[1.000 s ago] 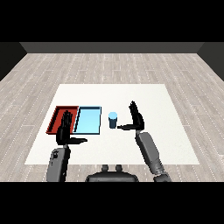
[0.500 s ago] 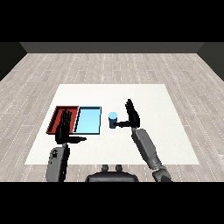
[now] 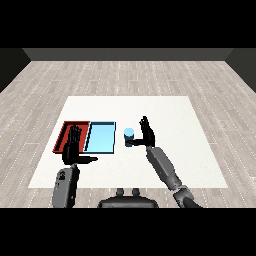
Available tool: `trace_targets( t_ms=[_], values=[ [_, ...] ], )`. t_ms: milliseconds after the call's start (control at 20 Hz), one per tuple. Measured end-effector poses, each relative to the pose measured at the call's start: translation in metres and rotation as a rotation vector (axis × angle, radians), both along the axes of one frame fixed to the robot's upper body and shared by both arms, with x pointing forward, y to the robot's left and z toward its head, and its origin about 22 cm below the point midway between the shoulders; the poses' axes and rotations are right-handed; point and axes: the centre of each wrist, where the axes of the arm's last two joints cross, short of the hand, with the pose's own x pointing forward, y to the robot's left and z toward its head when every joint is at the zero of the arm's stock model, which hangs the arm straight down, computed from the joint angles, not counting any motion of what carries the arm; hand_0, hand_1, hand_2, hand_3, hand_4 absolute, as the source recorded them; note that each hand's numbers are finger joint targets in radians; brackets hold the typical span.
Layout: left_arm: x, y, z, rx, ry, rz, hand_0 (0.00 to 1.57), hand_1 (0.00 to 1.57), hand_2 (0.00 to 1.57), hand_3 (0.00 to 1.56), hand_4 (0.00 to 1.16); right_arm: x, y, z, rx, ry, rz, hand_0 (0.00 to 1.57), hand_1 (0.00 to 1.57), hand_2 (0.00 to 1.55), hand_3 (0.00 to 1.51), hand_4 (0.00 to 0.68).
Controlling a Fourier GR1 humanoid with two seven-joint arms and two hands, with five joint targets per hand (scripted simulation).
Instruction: Pick the blue can and put it in the blue box
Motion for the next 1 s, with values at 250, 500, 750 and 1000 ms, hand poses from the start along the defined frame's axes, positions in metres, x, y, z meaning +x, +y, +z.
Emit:
trace_targets(
  t_ms=[250,500,750,1000],
  values=[
    [0.000,0.000,0.006,-0.005,-0.001,0.000,0.00,0.00,0.00,0.00,0.00,-0.008,0.004,-0.020,0.024,0.023,-0.001,0.00,0.00,0.00,0.00,0.000],
    [0.000,-0.002,0.004,0.012,-0.010,0.001,0.00,0.00,0.00,0.00,0.00,-0.009,0.013,-0.029,0.036,0.038,0.008,0.00,0.00,0.00,0.00,0.000],
    [0.001,-0.004,0.005,0.004,0.001,-0.002,0.00,0.00,0.00,0.00,0.00,0.001,0.020,-0.029,0.052,0.055,0.005,0.00,0.00,0.00,0.00,0.000],
    [0.001,0.004,0.001,-0.006,0.002,-0.005,0.00,0.00,0.00,0.00,0.00,0.006,0.026,-0.036,0.052,0.071,0.025,0.00,0.00,0.00,0.00,0.000]
  ],
)
